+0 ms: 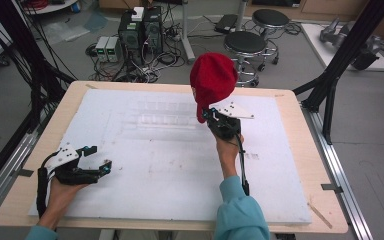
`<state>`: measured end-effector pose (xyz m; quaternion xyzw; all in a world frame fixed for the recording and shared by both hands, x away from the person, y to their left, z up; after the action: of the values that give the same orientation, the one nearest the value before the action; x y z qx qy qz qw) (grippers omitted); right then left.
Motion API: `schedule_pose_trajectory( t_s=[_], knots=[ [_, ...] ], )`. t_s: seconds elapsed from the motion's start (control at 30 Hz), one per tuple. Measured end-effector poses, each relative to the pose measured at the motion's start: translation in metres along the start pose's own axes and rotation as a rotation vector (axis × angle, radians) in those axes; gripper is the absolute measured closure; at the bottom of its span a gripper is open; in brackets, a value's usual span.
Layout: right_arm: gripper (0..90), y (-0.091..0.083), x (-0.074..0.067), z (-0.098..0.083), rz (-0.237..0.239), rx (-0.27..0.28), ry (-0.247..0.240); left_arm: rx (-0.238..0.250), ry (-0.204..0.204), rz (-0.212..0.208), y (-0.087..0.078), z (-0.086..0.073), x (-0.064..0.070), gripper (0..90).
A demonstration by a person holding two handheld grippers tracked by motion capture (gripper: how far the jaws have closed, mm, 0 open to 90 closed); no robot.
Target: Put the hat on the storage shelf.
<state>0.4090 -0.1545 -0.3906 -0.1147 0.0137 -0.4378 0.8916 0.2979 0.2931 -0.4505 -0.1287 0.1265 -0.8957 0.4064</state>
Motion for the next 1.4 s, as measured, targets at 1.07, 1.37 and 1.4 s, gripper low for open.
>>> schedule_pose_trajectory(
  t_s=[1.07,1.37,1.4],
  knots=[
    [10.2,-0.06,-0.006,0.002,0.028,-0.182,0.067,0.04,-0.06,0.004,-0.003,-0.001,-0.004,14.4],
    [10.2,-0.156,-0.023,-0.041,-0.015,0.027,-0.008,0.128,-0.011,0.048,-0.011,-0.005,0.001,14.3],
    [10.2,-0.163,-0.022,-0.049,-0.027,0.043,-0.009,0.132,-0.01,0.051,-0.011,-0.005,0.001,14.3]
  ],
)
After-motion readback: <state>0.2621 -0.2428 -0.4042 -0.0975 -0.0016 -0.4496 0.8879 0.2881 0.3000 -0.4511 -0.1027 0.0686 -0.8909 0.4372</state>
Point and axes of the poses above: each handheld gripper's, and its own axes: y roughly forward along the jaws, z roughly out of its top, x roughly to its right, the point moved 1 cm from there along y, roughly forward along the jaws, and after that the axes turned 5 degrees about -y, right-handed, at the moved point
